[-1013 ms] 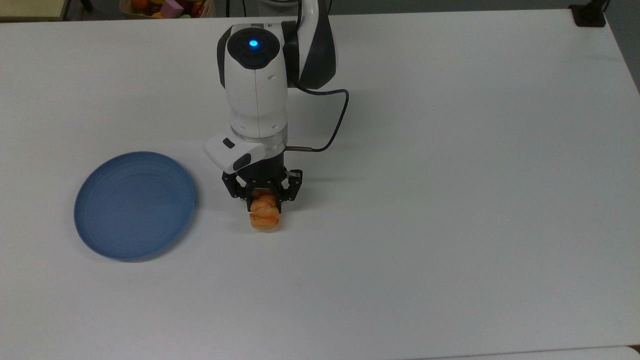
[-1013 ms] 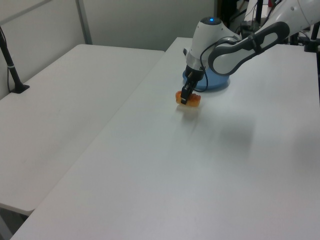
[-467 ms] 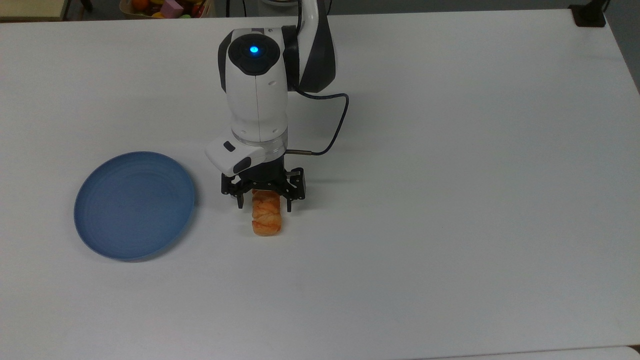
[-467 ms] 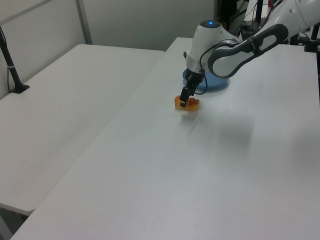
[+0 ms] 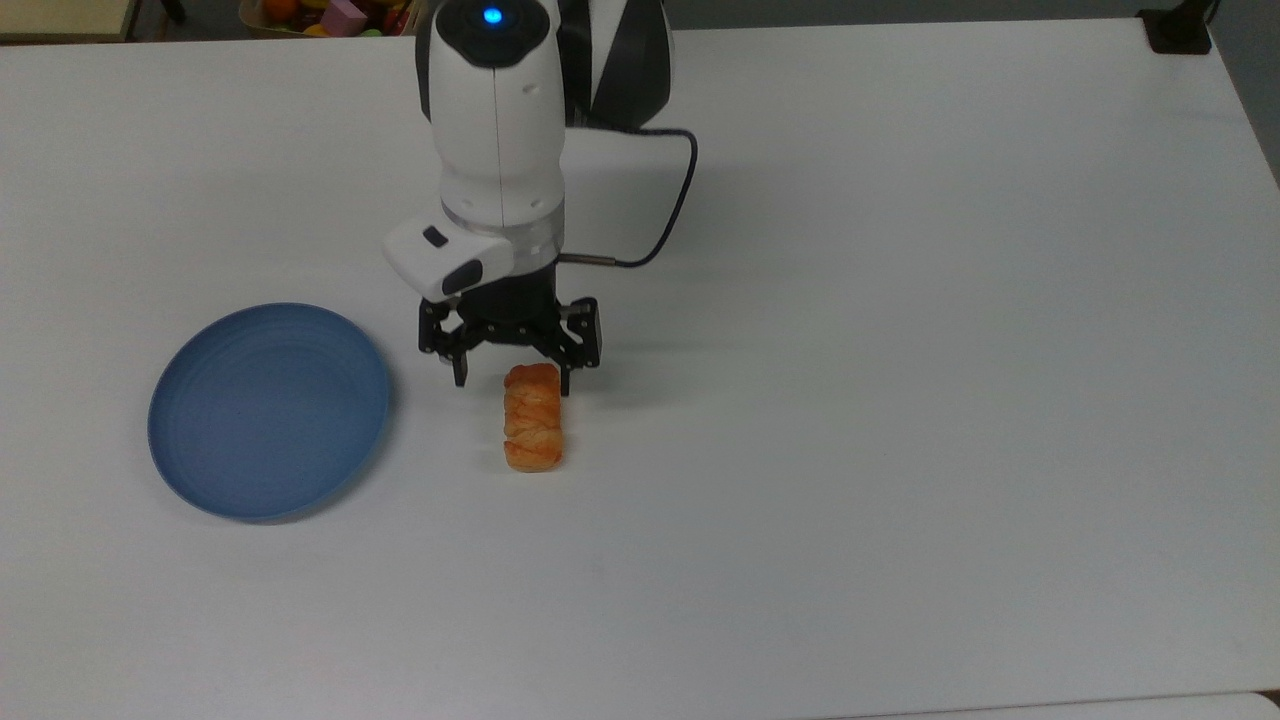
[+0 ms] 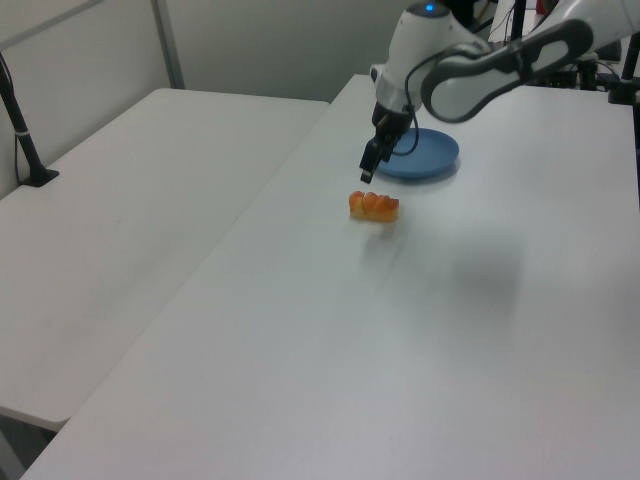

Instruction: Put the bread on the table

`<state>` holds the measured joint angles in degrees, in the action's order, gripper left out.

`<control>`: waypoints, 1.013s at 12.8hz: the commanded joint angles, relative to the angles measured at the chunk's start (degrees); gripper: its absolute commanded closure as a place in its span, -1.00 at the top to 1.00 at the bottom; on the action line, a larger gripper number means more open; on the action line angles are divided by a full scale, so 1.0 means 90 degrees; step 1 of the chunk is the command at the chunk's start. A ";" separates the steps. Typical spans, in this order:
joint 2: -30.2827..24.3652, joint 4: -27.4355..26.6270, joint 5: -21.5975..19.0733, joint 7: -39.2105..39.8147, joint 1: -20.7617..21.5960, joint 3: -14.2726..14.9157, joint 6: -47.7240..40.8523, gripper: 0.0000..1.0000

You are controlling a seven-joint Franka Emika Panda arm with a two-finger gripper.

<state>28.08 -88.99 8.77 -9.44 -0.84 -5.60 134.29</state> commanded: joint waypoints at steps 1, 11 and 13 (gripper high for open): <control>-0.1057 -0.0210 0.0129 -0.0163 0.0103 0.0026 -0.1614 1.00; -0.3764 -0.1332 -0.0809 0.0746 0.1118 0.1343 -0.4276 1.00; -0.3853 -0.1313 -0.0799 0.0736 0.1119 0.1423 -0.4451 1.00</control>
<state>-3.61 -98.25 2.46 -3.85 7.46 4.81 95.85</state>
